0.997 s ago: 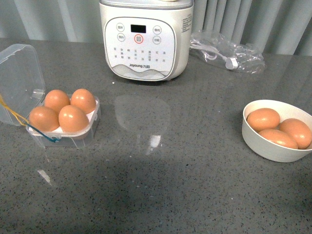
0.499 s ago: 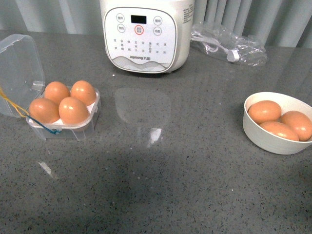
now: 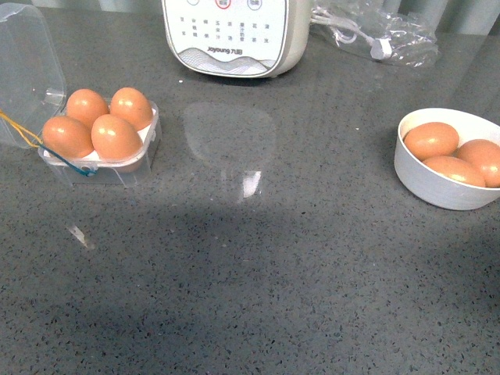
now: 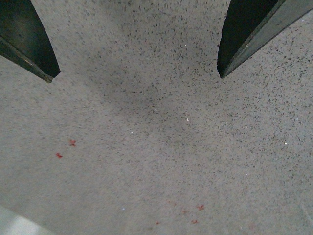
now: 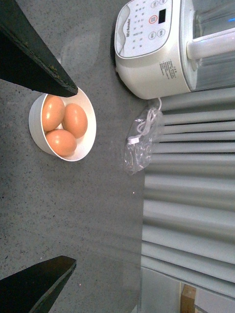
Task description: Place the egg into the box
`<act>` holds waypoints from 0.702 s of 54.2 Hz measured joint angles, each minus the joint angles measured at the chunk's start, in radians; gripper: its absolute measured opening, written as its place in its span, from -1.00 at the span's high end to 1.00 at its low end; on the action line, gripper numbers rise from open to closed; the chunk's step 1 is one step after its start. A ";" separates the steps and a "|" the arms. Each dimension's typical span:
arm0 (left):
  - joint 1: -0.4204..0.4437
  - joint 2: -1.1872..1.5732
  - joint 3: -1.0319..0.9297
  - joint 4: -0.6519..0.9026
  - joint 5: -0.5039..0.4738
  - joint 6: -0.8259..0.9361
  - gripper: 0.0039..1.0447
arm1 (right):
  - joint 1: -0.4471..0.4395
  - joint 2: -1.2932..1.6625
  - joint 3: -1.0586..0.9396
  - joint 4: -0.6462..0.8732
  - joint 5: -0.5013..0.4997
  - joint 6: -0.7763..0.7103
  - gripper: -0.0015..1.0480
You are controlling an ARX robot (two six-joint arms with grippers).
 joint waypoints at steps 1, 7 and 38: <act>0.000 0.035 0.019 0.002 -0.012 0.000 -0.87 | 0.000 0.000 0.000 0.000 0.000 0.000 -0.85; 0.000 0.173 0.111 0.008 -0.034 -0.024 -0.87 | 0.000 0.000 0.000 0.000 0.001 0.000 -0.86; -0.283 0.410 0.386 -0.154 0.112 -0.124 -0.87 | 0.000 0.000 0.000 0.000 0.000 0.000 -0.86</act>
